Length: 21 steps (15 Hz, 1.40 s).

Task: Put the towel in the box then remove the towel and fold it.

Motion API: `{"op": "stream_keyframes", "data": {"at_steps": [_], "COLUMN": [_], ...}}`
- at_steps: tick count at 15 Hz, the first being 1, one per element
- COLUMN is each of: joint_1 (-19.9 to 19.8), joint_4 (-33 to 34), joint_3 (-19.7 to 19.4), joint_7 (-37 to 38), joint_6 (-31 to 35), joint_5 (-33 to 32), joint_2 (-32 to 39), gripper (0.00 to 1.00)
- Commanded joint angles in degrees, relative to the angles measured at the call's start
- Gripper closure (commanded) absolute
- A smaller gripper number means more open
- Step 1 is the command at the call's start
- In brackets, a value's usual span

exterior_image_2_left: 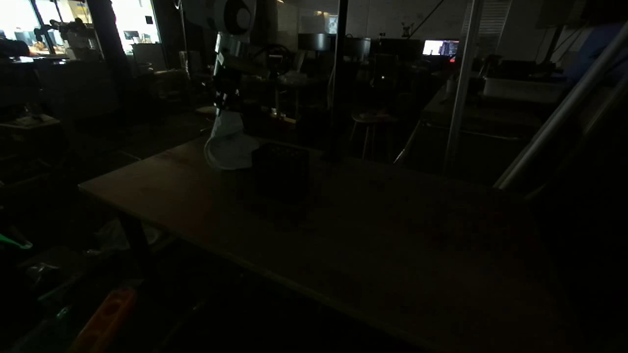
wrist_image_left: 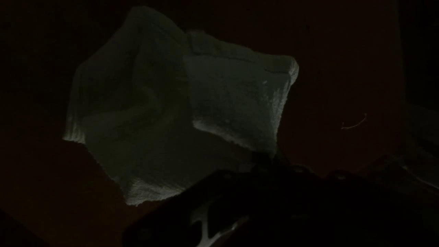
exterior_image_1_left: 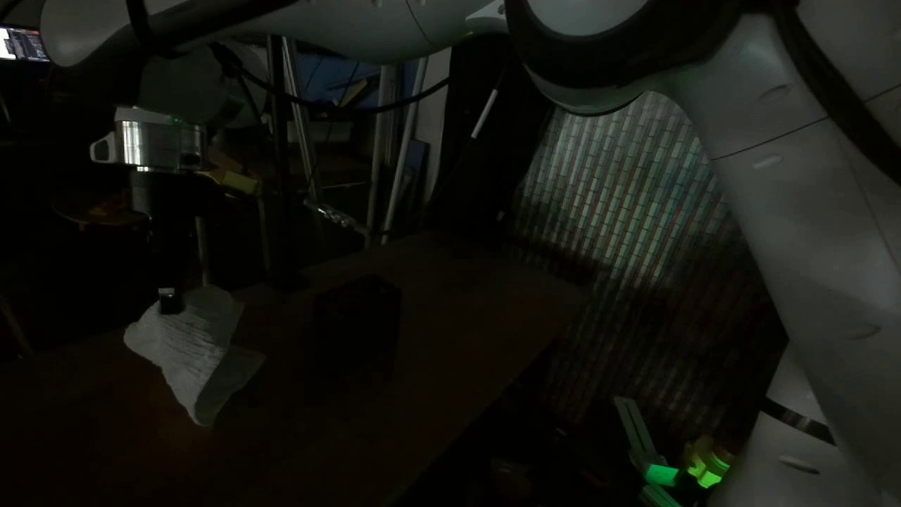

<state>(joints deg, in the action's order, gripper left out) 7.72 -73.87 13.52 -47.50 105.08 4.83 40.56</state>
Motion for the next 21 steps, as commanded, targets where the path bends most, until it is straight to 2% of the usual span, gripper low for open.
{"op": "stream_keyframes", "data": {"at_steps": [1, 10, 14, 17, 21], "joint_1": [2.1, 9.3, 12.1, 12.8, 11.3], "joint_4": [-2.1, 0.0, -0.5, -2.8, -11.1], "joint_3": [0.4, 2.4, 2.6, 2.4, 2.2], "joint_7": [3.7, 16.3, 19.5, 20.1, 19.6], "joint_6": [1.0, 1.2, 0.4, 1.0, 4.4], "joint_5": [-0.5, -0.9, -0.7, -0.5, 0.5], "joint_2": [-2.7, -1.9, -2.9, -4.5, -8.5], "gripper": [0.99, 0.99, 0.99, 0.99, 0.99]}}
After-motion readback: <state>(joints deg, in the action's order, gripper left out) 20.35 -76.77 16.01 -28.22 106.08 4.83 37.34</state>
